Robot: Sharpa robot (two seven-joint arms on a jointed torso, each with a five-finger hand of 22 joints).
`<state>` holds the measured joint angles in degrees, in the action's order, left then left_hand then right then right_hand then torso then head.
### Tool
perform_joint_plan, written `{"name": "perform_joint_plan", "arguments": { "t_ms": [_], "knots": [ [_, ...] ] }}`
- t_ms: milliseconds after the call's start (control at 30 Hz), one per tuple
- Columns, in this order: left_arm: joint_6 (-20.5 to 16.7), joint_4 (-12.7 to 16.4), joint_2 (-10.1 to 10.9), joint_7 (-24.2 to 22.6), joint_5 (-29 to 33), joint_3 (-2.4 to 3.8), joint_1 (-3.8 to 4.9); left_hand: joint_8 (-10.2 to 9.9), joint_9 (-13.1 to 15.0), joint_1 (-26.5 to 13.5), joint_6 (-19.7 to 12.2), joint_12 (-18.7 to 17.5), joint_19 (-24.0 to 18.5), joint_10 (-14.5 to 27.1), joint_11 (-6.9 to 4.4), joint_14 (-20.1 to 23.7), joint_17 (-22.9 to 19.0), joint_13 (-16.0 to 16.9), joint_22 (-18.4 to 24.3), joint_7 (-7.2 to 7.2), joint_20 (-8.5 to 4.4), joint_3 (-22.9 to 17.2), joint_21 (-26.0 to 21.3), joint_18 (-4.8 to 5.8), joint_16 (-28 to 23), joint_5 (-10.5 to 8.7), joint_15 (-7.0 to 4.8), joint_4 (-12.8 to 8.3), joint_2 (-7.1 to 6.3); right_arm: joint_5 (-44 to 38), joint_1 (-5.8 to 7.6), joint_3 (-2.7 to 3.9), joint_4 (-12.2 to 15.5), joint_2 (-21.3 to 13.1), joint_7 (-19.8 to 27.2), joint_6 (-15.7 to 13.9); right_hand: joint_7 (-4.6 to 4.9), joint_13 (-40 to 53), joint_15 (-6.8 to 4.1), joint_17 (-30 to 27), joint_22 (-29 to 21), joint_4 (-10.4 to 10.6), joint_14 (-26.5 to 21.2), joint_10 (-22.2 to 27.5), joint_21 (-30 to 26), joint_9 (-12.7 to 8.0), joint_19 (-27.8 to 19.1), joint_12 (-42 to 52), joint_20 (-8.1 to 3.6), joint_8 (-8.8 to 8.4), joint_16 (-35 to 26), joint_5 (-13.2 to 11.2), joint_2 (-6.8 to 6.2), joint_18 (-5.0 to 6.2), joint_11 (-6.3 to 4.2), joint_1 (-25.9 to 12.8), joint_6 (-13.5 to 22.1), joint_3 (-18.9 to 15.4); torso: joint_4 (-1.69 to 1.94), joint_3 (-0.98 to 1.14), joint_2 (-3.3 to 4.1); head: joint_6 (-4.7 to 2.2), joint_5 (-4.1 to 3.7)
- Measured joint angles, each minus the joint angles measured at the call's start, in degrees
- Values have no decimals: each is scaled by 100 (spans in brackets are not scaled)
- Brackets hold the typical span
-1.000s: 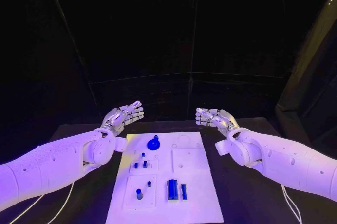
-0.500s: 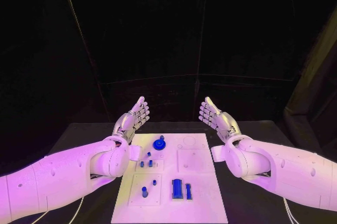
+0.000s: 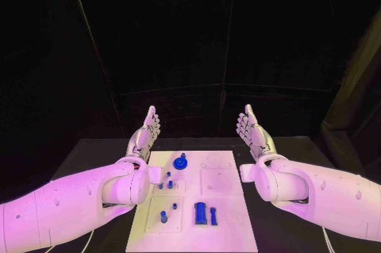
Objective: Assemble the parts on the task board
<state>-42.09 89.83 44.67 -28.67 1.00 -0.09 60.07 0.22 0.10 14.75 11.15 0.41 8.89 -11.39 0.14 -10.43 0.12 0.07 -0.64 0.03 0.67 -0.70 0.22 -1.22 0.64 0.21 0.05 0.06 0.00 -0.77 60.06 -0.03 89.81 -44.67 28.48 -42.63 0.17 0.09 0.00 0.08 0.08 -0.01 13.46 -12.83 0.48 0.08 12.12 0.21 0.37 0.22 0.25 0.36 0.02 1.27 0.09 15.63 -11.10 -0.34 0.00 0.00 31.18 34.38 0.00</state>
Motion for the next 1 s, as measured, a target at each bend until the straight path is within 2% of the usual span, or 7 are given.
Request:
{"name": "perform_joint_plan", "arguments": {
  "t_ms": [300,400,433,467,533,600,1000],
  "knots": [
    [-125,1,0,-2,-15,1,0,0,-5,-463,-345,-10,-265,355,-14,318,-6,1,44,-1,-60,38,0,-1,-25,0,4,-7,2,61,0,0,1,0,32,-80,-18,0,-1,0,0,0,-427,396,-6,0,-380,0,-30,0,0,0,0,1,-11,-483,346,0,1,0,0,0,-1],
    [-145,2,0,-2,-18,1,-1,0,-5,-572,-421,-20,-322,435,-16,382,-6,1,51,5,-63,38,0,2,-25,0,5,-7,-4,71,0,0,1,0,38,-91,-26,-3,-1,1,1,0,-529,501,-6,1,-472,0,-33,0,0,0,-10,-89,-9,-598,413,0,1,0,0,0,-1],
    [-149,3,0,-2,-19,1,-1,0,-5,-657,-498,-20,-463,519,-19,469,-6,1,53,-5,-62,38,0,49,-25,0,-4,-7,-10,74,0,0,2,0,39,-93,-20,-4,1,1,0,0,-589,554,-11,1,-518,0,-40,0,1,0,-9,-89,-13,-654,473,0,1,0,0,0,-1],
    [-152,3,1,-2,-19,1,-1,0,-5,-795,-596,-20,-724,616,-16,628,-6,2,55,-3,-67,38,0,88,-25,0,0,-7,-4,76,0,0,2,0,40,-96,-20,-4,1,1,1,0,-720,685,-28,1,-639,0,-39,0,1,0,-8,-89,-13,-820,578,0,0,0,0,0,-1],
    [-161,3,1,-3,-20,1,-1,0,-5,-1149,-1030,-20,-861,1053,-15,983,-6,2,58,-2,-69,38,0,88,-25,0,-5,-7,5,81,-1,-1,3,0,44,-103,-17,-5,0,1,1,0,-1116,1131,-28,1,-1066,0,-37,0,1,0,-4,-88,-10,-1059,1013,0,1,0,0,0,-1],
    [-166,3,1,-3,-21,1,-1,0,-5,-1435,-1086,-20,-864,1109,-14,1021,-5,2,58,-5,-72,38,0,88,-25,0,-5,-7,0,84,-1,-1,3,0,44,-107,-20,-5,-1,1,1,0,-1308,1241,-28,1,-1183,0,-38,0,1,0,-5,-89,-10,-1497,1082,0,1,0,0,0,-1],
    [-180,3,1,-3,-24,1,-1,1,-3,-1433,-1086,-20,-864,1108,-14,1021,-4,2,58,-5,-72,38,0,87,-25,0,-5,-7,1,92,-1,-1,2,0,50,-115,-20,-4,-1,1,1,0,-1325,1253,-29,1,-1182,0,-39,0,1,0,-1,-87,-9,-1533,1082,0,1,0,0,0,-1]
  ]
}}
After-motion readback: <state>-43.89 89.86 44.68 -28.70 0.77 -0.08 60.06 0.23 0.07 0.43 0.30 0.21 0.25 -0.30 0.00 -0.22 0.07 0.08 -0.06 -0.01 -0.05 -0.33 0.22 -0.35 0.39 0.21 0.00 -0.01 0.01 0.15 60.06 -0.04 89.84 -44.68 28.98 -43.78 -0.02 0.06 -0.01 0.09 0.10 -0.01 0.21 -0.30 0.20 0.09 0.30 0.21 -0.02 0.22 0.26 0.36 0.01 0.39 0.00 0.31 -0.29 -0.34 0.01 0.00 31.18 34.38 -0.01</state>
